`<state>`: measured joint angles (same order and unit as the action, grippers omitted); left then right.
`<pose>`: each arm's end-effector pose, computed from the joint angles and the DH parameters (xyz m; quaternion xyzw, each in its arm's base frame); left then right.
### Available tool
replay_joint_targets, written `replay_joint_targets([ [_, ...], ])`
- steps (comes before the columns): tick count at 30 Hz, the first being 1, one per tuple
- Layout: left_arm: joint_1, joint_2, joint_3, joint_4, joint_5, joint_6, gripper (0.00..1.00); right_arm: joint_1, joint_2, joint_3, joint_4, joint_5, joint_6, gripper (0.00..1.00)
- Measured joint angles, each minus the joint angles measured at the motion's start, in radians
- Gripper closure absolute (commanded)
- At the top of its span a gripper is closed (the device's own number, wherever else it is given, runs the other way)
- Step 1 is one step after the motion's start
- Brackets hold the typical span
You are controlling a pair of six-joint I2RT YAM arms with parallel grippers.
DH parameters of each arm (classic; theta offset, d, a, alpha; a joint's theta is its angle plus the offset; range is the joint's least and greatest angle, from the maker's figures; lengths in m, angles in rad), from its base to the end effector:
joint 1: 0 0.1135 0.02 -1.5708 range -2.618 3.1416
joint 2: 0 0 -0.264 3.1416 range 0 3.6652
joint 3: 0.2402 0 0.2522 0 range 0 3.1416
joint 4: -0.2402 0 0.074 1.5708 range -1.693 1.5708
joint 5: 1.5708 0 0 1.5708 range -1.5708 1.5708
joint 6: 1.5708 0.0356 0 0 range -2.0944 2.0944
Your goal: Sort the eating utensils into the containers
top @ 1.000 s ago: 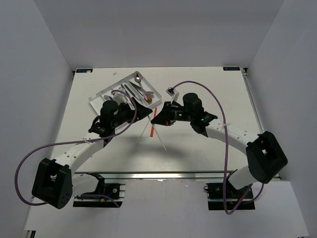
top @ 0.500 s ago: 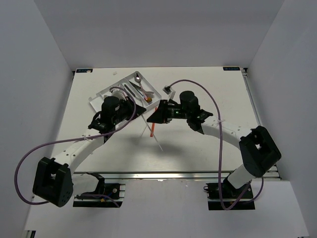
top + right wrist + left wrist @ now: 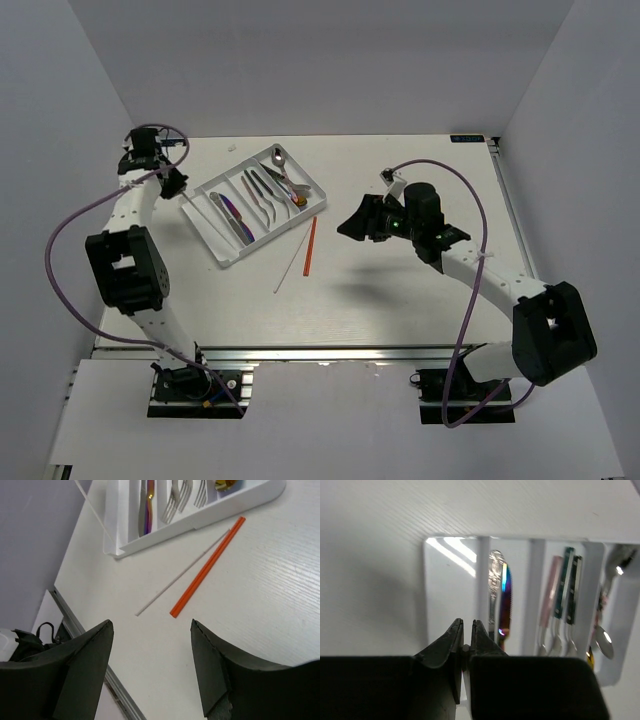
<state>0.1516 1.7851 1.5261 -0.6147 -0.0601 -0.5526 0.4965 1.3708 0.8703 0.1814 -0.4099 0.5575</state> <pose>0.3937 0.0623 0.2827 -0.3336 0.8783 -0.0403 0.3402 0.2680 0.1613 0.2739 -0.0950 0.7968 0.4310 0.4128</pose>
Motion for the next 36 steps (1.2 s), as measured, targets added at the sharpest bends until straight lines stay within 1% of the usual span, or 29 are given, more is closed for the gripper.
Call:
replay_joint_targets([
  [4,0.066,0.114,0.12,-0.084,-0.005,0.023,1.0,-0.007,-0.001,-0.018,-0.039,0.0,-0.047,0.31],
  [8,0.074,0.184,0.208,-0.098,-0.008,0.038,1.0,-0.012,0.0,-0.029,-0.052,-0.004,-0.074,0.3],
  [13,0.072,0.19,0.209,-0.086,0.011,0.04,0.89,-0.013,0.024,-0.032,-0.052,-0.013,-0.09,0.3],
  [14,0.071,0.19,0.208,-0.081,0.017,0.039,0.85,-0.013,0.031,-0.032,-0.053,-0.013,-0.092,0.29],
  [15,0.071,0.19,0.206,-0.079,0.021,0.039,0.83,-0.012,0.038,-0.032,-0.053,-0.013,-0.093,0.29],
  [17,0.071,0.19,0.197,-0.073,0.032,0.038,0.78,-0.013,0.051,-0.032,-0.055,-0.015,-0.095,0.24],
  [18,0.069,0.19,0.189,-0.066,0.043,0.037,0.73,-0.012,0.057,-0.031,-0.056,-0.016,-0.095,0.24],
  [20,0.067,0.191,0.174,-0.055,0.061,0.033,0.71,-0.011,0.068,-0.025,-0.062,-0.013,-0.097,0.22],
  [22,0.064,0.197,0.163,-0.056,0.072,0.031,0.63,-0.005,0.087,-0.006,-0.076,-0.003,-0.1,0.22],
  [24,0.059,0.216,0.161,-0.054,0.078,0.03,0.52,0.006,0.11,0.023,-0.092,0.018,-0.106,0.18],
  [25,0.055,0.226,0.161,-0.054,0.08,0.029,0.41,0.016,0.124,0.043,-0.106,0.034,-0.11,0.11],
  [27,0.045,0.245,0.155,-0.056,0.083,0.03,0.31,0.041,0.153,0.084,-0.132,0.075,-0.12,0.11],
  [28,0.041,0.252,0.153,-0.061,0.084,0.029,0.25,0.054,0.167,0.106,-0.151,0.103,-0.124,0.11],
  [31,0.032,0.251,0.149,-0.069,0.085,0.029,0.16,0.108,0.222,0.193,-0.232,0.232,-0.127,0.11],
  [33,0.029,0.234,0.145,-0.062,0.085,0.029,0.14,0.153,0.262,0.249,-0.277,0.343,-0.119,0.11],
  [34,0.029,0.218,0.135,-0.057,0.086,0.029,0.03,0.178,0.283,0.273,-0.297,0.401,-0.109,0.11],
  [36,0.029,0.158,0.101,-0.053,0.085,0.033,0.02,0.217,0.319,0.311,-0.333,0.496,-0.066,0.11],
])
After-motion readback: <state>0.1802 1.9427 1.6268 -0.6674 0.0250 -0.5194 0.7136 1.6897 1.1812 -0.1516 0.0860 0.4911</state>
